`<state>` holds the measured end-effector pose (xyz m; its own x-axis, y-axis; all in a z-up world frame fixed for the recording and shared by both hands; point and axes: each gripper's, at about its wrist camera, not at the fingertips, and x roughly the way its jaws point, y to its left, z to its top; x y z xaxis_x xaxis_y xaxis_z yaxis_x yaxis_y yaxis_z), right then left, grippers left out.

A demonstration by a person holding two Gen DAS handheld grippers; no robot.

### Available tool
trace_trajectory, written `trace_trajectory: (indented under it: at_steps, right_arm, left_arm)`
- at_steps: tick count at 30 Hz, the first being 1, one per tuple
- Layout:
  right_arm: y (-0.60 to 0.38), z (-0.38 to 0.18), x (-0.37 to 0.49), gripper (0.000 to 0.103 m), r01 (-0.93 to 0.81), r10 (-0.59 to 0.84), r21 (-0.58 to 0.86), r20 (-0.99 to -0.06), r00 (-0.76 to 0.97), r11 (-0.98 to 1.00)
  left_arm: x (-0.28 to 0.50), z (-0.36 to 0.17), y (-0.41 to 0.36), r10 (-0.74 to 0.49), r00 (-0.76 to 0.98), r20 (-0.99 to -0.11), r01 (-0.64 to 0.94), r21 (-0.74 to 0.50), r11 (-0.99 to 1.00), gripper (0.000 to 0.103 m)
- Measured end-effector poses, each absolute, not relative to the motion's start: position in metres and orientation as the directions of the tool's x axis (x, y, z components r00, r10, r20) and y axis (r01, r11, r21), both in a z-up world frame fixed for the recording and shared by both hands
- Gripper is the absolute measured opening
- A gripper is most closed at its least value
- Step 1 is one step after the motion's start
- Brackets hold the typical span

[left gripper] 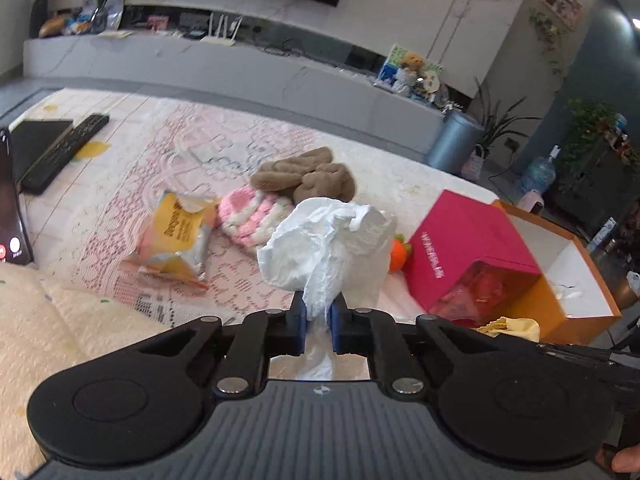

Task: Organize soft objects
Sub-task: 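Carry the tissue and yellow cloth into the orange box and release both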

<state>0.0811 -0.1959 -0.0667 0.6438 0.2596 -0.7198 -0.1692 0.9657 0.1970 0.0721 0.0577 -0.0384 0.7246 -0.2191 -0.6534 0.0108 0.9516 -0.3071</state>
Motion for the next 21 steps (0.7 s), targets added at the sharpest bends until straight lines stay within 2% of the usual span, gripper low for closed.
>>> trace_trajectory:
  at_steps: [10, 21]
  right_arm:
    - [-0.231, -0.009, 0.055, 0.002, -0.148, 0.222, 0.17, -0.619, 0.753, 0.974]
    - [-0.295, 0.04, 0.069, 0.002, -0.128, 0.182, 0.136, -0.553, 0.813, 0.982]
  left_arm:
    - [0.06, 0.017, 0.011, -0.304, 0.779, -0.549, 0.156, -0.299, 0.941, 0.012]
    - [0.101, 0.058, -0.063, -0.463, 0.741, -0.486, 0.354, -0.304, 0.885, 0.011]
